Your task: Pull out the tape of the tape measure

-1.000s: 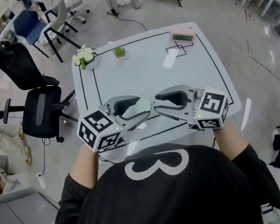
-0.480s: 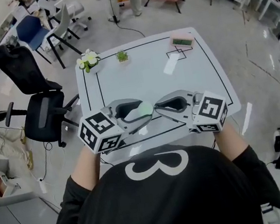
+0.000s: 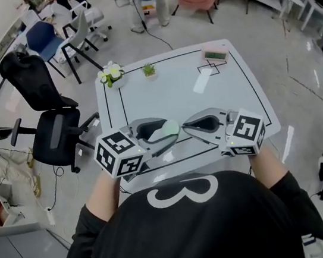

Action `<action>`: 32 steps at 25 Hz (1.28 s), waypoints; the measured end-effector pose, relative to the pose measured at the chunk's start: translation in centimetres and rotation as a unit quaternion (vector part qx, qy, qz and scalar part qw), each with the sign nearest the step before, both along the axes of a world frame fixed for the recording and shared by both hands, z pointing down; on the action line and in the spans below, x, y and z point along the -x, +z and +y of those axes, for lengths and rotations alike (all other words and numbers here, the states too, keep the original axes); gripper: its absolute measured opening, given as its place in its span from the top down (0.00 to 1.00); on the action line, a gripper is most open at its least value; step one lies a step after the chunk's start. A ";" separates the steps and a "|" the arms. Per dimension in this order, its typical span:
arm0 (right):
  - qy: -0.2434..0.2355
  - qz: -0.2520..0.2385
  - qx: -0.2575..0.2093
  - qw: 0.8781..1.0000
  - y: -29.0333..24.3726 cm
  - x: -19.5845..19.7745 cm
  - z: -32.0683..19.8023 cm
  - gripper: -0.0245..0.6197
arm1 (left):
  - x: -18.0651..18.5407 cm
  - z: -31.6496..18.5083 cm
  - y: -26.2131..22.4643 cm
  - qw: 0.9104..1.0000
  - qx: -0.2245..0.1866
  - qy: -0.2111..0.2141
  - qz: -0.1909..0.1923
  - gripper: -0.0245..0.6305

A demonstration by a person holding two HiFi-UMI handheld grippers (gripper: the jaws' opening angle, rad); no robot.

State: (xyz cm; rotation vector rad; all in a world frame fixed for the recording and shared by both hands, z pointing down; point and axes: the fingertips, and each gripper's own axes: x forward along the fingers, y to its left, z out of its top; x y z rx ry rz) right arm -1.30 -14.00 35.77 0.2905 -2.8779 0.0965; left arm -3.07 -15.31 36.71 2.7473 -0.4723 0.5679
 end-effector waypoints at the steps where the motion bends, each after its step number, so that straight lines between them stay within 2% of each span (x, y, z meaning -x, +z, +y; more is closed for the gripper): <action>1: 0.001 0.000 -0.001 1.000 -0.1 0.1 0.1 0.94 | 0.2 0.1 0.0 1.000 0.000 -0.002 0.000 0.64; 10: 0.022 -0.006 -0.002 1.000 -0.6 -0.3 0.3 0.94 | 1.5 0.3 0.1 1.000 -0.015 -0.013 -0.015 0.64; 23: 0.073 0.000 -0.005 0.997 -0.5 -1.8 -0.2 0.94 | 3.6 -0.2 1.3 0.999 -0.007 -0.039 -0.019 0.64; 32: 0.112 -0.004 0.000 0.994 -0.4 -3.7 -0.7 0.94 | 4.9 -0.6 2.4 0.997 -0.013 -0.059 -0.039 0.64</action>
